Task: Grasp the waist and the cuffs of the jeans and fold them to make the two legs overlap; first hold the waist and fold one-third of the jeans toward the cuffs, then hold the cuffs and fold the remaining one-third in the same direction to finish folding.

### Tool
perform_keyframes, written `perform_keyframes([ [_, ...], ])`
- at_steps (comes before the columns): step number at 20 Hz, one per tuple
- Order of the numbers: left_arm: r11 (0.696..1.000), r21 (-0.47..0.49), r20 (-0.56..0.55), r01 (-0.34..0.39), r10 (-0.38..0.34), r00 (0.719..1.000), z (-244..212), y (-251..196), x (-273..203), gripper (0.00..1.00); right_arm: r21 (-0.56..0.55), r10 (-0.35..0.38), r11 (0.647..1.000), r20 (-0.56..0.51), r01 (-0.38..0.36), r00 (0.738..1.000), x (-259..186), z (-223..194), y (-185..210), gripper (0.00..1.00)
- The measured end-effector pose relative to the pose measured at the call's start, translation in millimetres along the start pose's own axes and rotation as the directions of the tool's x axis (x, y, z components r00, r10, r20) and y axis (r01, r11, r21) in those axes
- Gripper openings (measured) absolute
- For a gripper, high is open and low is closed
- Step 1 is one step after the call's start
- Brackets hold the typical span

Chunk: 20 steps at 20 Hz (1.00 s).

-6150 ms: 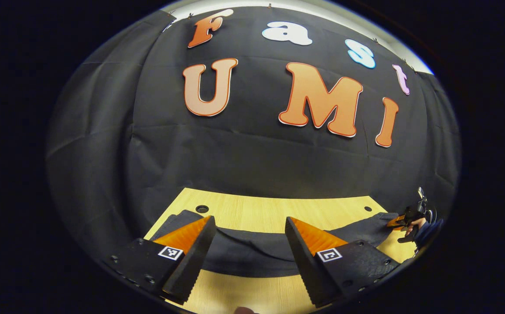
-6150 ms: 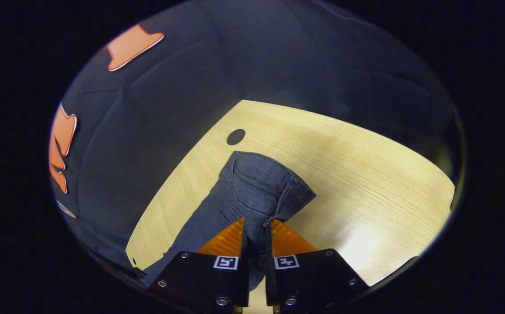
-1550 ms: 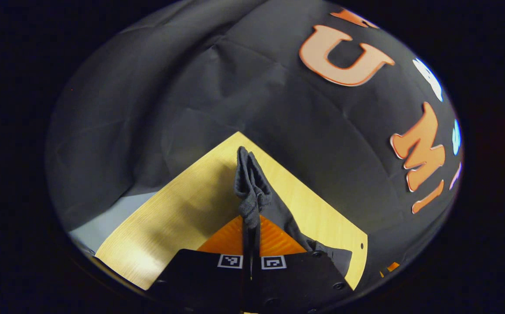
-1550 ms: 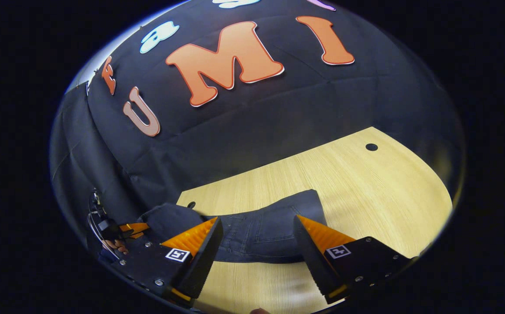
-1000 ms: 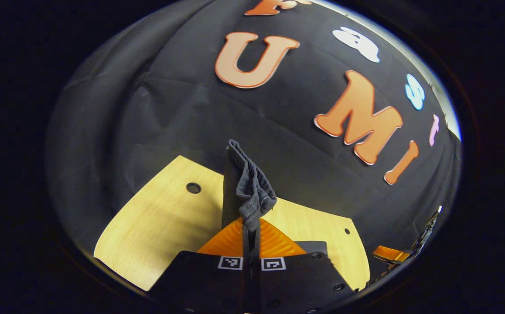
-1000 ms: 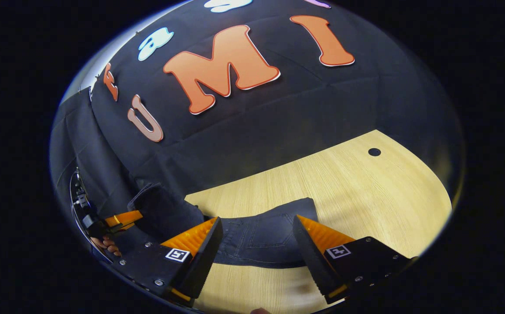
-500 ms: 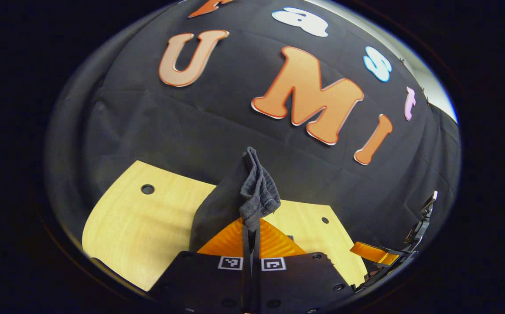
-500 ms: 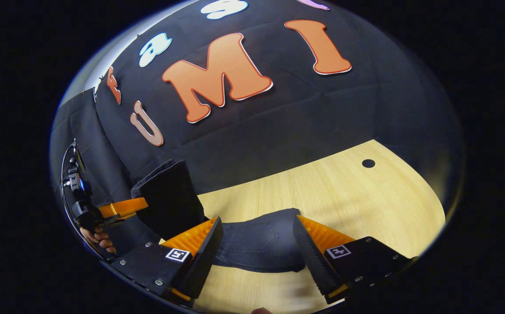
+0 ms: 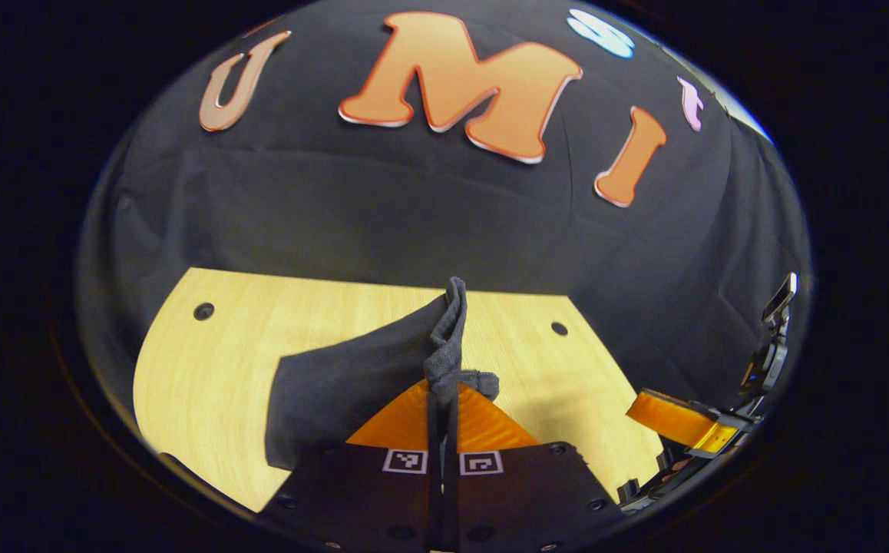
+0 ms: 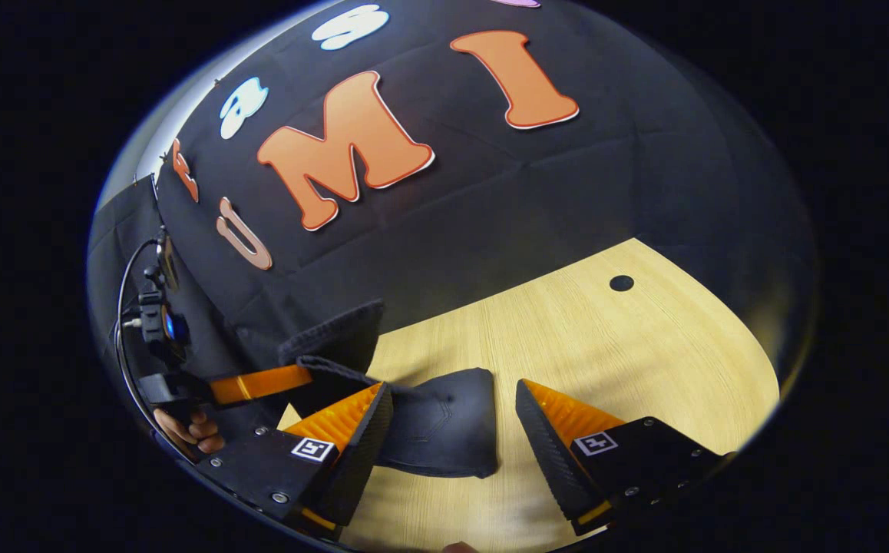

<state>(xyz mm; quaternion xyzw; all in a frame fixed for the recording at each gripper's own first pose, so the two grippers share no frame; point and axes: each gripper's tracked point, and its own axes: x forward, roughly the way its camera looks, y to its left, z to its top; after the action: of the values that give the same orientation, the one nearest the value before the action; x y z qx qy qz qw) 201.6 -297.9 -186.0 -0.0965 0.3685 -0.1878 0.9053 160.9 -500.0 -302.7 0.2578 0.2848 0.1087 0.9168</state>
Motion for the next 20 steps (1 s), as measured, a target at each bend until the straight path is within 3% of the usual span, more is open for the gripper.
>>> perform_keyframes([
  [3, 0.999, 0.049, -0.050, -0.021, 0.024, 0.998, -17, -16, 21, 0.01, 0.016, 0.001, 1.000, -0.025, -0.001, 1.000, -1, -8, -11, 0.98],
  [7, 0.997, 0.064, -0.026, -0.052, 0.054, 0.998, -17, -18, 26, 0.01, 0.022, 0.003, 1.000, -0.031, -0.002, 1.000, -1, -10, -16, 0.98],
  [11, 0.988, 0.152, -0.226, 0.036, -0.001, 0.974, -88, -40, 30, 0.06, 0.020, 0.007, 1.000, -0.030, -0.006, 1.000, 1, -10, -14, 0.98],
  [12, 0.981, 0.192, -0.236, 0.036, 0.010, 0.972, -100, -39, 33, 0.18, 0.019, 0.004, 1.000, -0.018, -0.004, 1.000, 2, -8, -14, 0.98],
  [13, 0.976, 0.209, -0.242, 0.061, -0.009, 0.970, -109, -44, 30, 0.22, 0.014, 0.004, 1.000, -0.004, -0.003, 1.000, 2, -3, -12, 0.98],
  [15, 0.974, 0.194, -0.232, 0.113, -0.066, 0.970, -116, -58, 17, 0.61, -0.018, -0.007, 1.000, 0.037, 0.008, 0.999, 2, 4, -11, 0.98],
  [17, 0.972, 0.218, -0.160, 0.086, -0.051, 0.986, -97, -53, 8, 1.00, -0.060, -0.009, 0.998, 0.068, 0.014, 0.998, -1, 10, -5, 0.97],
  [20, 0.970, 0.242, 0.015, -0.011, 0.007, 1.000, -55, -26, -25, 1.00, -0.143, 0.000, 0.990, 0.145, 0.021, 0.989, -7, 30, 23, 0.98],
])
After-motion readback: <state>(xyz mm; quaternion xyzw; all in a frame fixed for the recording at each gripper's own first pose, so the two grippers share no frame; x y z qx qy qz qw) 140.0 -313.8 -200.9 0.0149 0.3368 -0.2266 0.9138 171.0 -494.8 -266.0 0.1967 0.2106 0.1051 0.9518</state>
